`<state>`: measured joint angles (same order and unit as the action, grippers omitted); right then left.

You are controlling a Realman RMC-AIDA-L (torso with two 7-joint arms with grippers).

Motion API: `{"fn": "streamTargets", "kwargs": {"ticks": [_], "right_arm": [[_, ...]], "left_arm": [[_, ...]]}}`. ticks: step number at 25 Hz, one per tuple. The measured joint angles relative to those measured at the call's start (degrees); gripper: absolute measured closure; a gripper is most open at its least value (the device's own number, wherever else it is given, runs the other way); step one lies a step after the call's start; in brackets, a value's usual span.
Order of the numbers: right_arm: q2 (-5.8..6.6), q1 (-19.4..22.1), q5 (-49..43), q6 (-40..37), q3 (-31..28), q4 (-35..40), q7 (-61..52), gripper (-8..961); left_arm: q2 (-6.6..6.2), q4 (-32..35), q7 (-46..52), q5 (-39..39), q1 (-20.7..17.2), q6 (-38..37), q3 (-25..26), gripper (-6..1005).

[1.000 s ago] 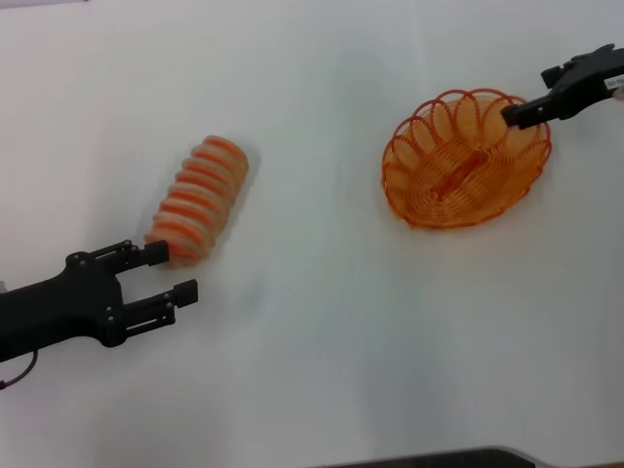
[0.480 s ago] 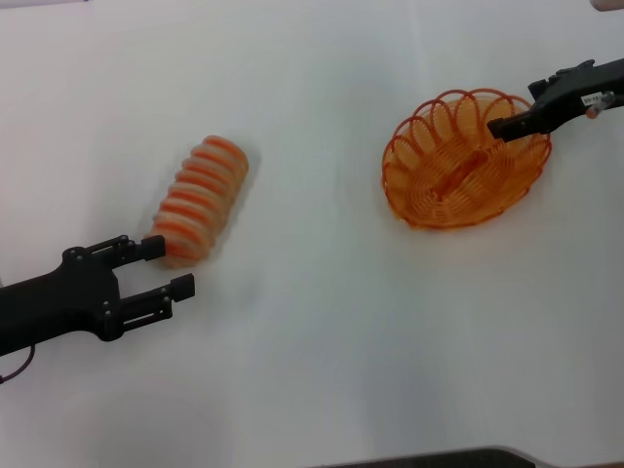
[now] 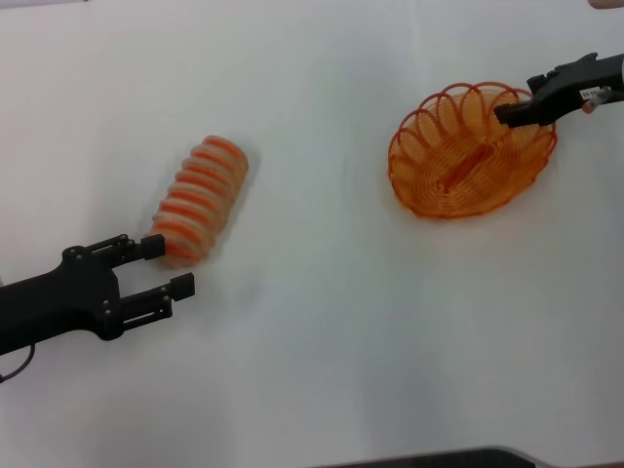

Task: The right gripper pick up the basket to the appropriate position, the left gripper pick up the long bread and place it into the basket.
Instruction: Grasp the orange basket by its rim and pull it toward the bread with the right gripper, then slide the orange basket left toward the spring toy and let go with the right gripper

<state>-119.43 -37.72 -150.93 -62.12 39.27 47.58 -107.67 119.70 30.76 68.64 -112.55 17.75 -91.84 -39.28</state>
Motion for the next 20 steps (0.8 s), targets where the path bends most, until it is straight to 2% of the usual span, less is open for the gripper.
{"fn": "streamTargets", "kwargs": {"ticks": [2, 13, 18, 20], "right_arm": [[-0.01, 0.0, 0.0, -0.3, 0.4, 0.0, 0.0, 115], [0.05, 0.0, 1.1, -2.4, 0.5, 0.6, 0.2, 580], [0.76, 0.5, 5.1, -5.4, 0.1, 0.8, -0.4, 763], [0.99, 0.7, 6.2, -6.8, -0.2, 0.9, -1.0, 801]], "left_arm": [[0.0, 0.0, 0.0, 0.0, 0.0, 0.0, 0.0, 277], [0.0, 0.0, 0.0, 0.3, -0.2, 0.0, 0.1, 277], [0.0, 0.0, 0.0, 0.2, -0.1, 0.0, 0.1, 278], [-0.05, 0.0, 0.0, 0.2, -0.1, 0.0, 0.1, 278]]}}
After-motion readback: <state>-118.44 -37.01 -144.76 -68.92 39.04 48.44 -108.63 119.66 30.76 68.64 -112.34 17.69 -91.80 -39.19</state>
